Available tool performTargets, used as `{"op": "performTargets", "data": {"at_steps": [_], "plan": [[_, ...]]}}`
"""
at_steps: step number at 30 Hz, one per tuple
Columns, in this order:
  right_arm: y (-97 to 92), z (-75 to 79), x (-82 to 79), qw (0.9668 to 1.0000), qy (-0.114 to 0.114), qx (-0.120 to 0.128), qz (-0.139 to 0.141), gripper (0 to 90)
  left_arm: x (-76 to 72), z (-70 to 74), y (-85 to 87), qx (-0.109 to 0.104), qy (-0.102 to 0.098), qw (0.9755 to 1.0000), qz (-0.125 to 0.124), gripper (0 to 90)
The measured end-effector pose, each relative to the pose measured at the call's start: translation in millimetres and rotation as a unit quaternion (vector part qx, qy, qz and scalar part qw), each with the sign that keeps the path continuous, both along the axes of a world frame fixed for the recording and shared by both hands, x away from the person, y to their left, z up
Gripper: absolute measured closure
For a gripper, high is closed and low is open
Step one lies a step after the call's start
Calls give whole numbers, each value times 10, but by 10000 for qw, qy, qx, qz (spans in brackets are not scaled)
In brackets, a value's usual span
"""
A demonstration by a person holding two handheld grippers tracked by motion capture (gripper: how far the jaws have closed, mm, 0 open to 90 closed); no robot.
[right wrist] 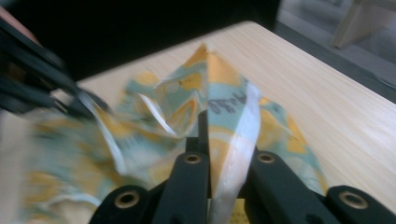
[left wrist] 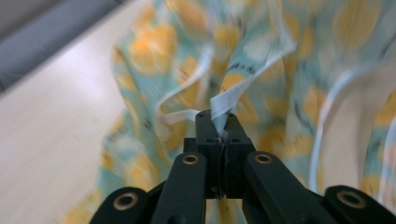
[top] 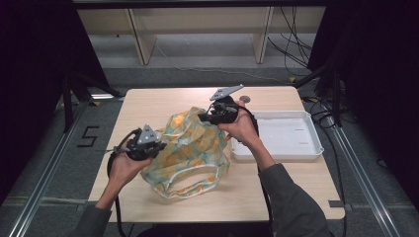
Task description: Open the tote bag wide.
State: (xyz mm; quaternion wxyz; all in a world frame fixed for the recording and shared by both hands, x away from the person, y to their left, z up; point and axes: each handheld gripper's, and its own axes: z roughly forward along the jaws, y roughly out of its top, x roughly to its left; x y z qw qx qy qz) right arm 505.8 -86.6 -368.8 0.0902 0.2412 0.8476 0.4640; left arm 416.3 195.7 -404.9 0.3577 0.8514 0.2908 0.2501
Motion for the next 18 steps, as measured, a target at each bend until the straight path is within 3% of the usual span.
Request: {"op": "performTargets", "data": {"at_steps": [2, 3, 4, 5, 6, 8, 10, 13, 16, 18], "plan": [[-26, -70, 73, 9992, 18, -298, -259, 744, 85, 164, 8, -320, -4, 9995, 54, 889], [-30, -114, 92, 9978, 93, -482, -456, 667, 141, 250, 30, -375, -32, 9993, 26, 891], [-28, -152, 92, 9956, 107, -646, -674, 598, 185, 305, 22, -590, -53, 9982, 113, 892], [-32, -168, 69, 9931, 65, -742, -903, 549, 233, 370, 30, -598, -1, 9982, 96, 893], [-41, -171, 46, 9914, -22, -849, -991, 493, 282, 424, 31, -624, 42, 9980, 92, 893], [-74, -128, -38, 9909, -126, -987, -904, 433, 373, 489, 13, -670, 54, 9976, 183, 894], [-111, -52, -182, 9885, -432, -1125, -911, 394, 451, 527, -7, -649, 101, 9976, 216, 894], [-180, 65, -383, 9856, -911, -1084, -927, 380, 535, 549, -28, -647, 181, 9973, 306, 894], [-258, 143, -566, 9847, -1186, -970, -831, 386, 579, 540, -40, -672, 203, 9970, 334, 894], [-255, 122, -679, 9864, -1190, -846, -761, 387, 594, 530, -41, -667, 247, 9969, 347, 893]]}}
